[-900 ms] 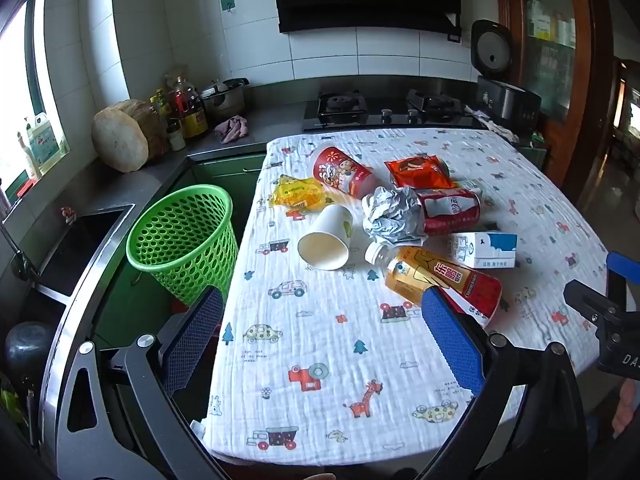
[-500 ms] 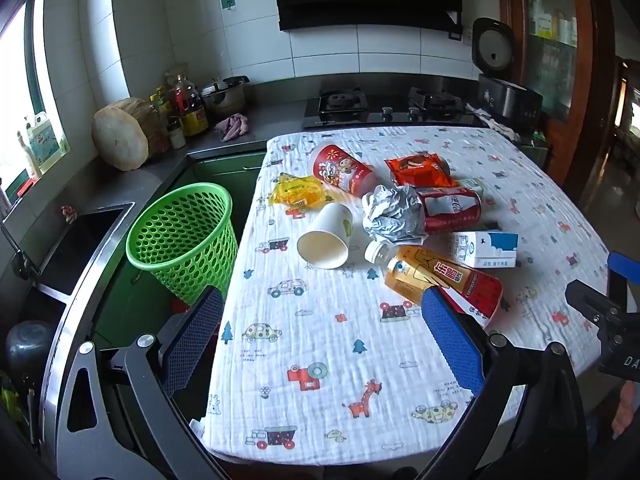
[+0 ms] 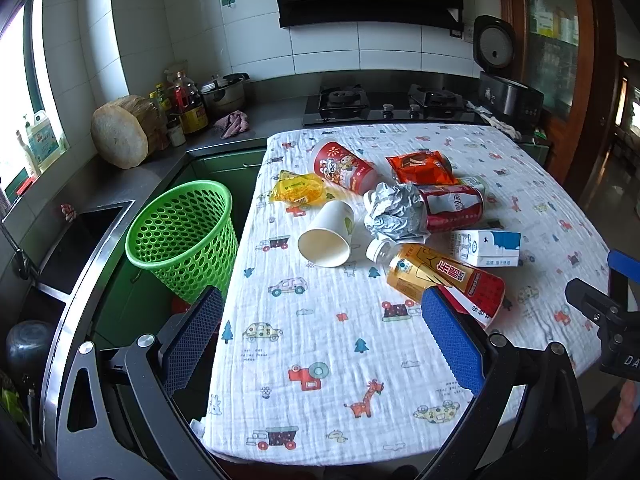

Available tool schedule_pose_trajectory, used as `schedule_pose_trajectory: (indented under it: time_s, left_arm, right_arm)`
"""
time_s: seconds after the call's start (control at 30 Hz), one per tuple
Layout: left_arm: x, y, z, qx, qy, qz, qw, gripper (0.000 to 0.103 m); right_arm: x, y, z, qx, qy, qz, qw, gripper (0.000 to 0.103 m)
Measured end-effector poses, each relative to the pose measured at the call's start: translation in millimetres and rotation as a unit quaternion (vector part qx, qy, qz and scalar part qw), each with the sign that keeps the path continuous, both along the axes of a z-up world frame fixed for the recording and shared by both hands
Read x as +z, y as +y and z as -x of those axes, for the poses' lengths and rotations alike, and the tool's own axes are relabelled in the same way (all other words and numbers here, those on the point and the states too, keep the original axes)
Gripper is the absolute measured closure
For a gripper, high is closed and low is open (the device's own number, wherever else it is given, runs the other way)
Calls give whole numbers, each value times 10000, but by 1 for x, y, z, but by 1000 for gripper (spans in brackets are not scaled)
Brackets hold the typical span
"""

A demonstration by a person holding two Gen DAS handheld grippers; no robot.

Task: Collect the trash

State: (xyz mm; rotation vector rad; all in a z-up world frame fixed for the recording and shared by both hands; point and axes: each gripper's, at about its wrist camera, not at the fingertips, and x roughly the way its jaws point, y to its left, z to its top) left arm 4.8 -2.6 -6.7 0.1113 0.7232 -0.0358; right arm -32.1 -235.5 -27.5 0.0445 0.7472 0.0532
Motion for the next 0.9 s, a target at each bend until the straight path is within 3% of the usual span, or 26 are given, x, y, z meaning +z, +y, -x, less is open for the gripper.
schedule_pose_trajectory:
  time_s: [0.9]
  left_arm:
    - [-1, 12, -17, 104, 79, 2, 9999, 5]
  right_arm:
    - [-8, 3, -20, 20, 121, -38, 9999, 6]
